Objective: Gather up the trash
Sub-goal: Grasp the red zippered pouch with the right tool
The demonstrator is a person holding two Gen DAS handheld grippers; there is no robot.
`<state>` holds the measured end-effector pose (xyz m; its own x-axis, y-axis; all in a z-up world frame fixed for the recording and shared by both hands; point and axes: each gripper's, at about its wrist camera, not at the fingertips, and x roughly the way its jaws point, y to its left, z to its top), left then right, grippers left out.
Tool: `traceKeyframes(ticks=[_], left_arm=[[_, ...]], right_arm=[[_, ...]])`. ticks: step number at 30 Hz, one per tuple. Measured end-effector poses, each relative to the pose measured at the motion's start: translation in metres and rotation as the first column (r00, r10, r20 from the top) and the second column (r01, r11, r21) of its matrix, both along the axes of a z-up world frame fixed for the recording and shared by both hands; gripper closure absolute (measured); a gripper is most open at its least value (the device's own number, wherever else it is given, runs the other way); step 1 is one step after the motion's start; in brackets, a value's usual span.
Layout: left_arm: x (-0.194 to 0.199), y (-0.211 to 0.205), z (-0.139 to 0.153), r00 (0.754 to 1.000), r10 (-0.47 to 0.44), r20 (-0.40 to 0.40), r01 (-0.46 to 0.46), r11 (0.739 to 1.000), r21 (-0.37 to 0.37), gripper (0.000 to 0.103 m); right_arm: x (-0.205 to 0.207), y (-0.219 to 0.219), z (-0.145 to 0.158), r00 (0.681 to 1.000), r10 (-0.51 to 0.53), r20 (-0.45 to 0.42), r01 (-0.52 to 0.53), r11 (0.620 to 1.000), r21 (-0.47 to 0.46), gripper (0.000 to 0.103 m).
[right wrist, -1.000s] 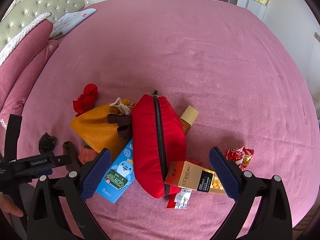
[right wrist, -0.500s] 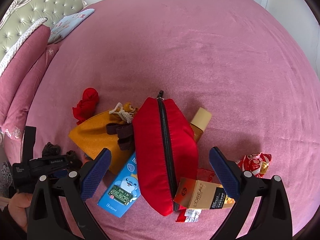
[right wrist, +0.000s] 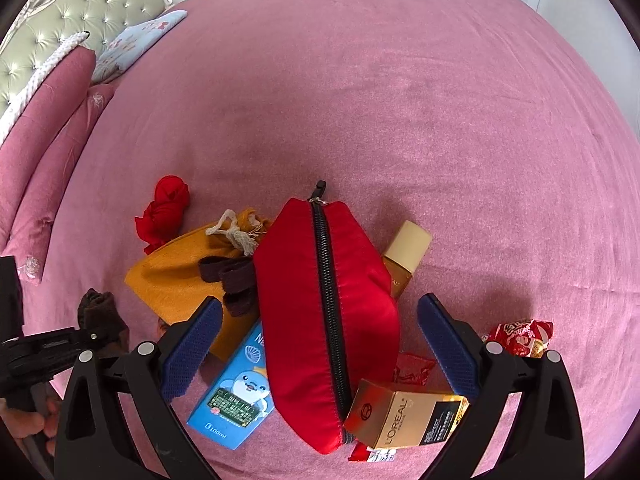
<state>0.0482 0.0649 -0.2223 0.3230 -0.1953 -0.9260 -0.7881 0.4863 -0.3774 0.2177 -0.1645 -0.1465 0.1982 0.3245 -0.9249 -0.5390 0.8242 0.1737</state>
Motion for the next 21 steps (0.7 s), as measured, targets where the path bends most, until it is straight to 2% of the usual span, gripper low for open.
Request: traceKeyframes(ticks=[5, 6, 7, 8, 10, 12, 14, 17, 21], left_arm=[[0.029, -0.013, 0.015, 0.996, -0.084, 0.029, 0.084, 0.996, 0.022, 0.095], [0.037, -0.02, 0.018, 0.996, -0.089, 0.031, 0.089, 0.996, 0.016, 0.094], [0.033, -0.018, 0.012, 0.995, -0.092, 0.035, 0.091, 0.996, 0.011, 0.094], [0.036, -0.02, 0.011, 0.995, -0.096, 0.037, 0.096, 0.995, 0.004, 0.094], [0.037, -0.015, 0.006, 0.994, -0.104, 0.039, 0.104, 0.995, -0.003, 0.094], [0.037, -0.019, 0.009, 0.993, -0.112, 0.038, 0.112, 0.994, -0.003, 0.093], [0.044, -0.021, 0.006, 0.992, -0.118, 0.037, 0.119, 0.993, -0.005, 0.093], [0.046, -0.02, 0.009, 0.992, -0.123, 0.041, 0.123, 0.992, -0.003, 0.093], [0.028, -0.024, 0.02, 0.99, -0.131, 0.053, 0.131, 0.991, 0.002, 0.093]], right_arm=[[0.006, 0.004, -0.019, 0.998, 0.027, -0.059, -0.027, 1.0, -0.006, 0.011], [0.006, 0.006, -0.023, 0.997, 0.034, -0.065, -0.035, 0.999, -0.023, 0.014], [0.006, 0.006, -0.027, 0.997, 0.037, -0.069, -0.04, 0.998, -0.043, 0.023], [0.006, 0.006, -0.032, 0.995, 0.04, -0.086, -0.046, 0.997, -0.063, 0.025], [0.008, 0.001, -0.034, 0.995, 0.021, -0.1, -0.025, 0.999, -0.033, 0.026], [0.009, -0.002, -0.034, 0.994, 0.012, -0.112, -0.013, 1.0, -0.013, 0.033], [0.009, -0.004, -0.032, 0.993, 0.002, -0.118, -0.002, 1.0, -0.005, 0.052], [0.01, -0.008, -0.028, 0.99, -0.013, -0.142, 0.015, 1.0, 0.015, 0.066], [0.009, -0.017, -0.018, 0.989, -0.04, -0.142, 0.047, 0.998, 0.051, 0.078]])
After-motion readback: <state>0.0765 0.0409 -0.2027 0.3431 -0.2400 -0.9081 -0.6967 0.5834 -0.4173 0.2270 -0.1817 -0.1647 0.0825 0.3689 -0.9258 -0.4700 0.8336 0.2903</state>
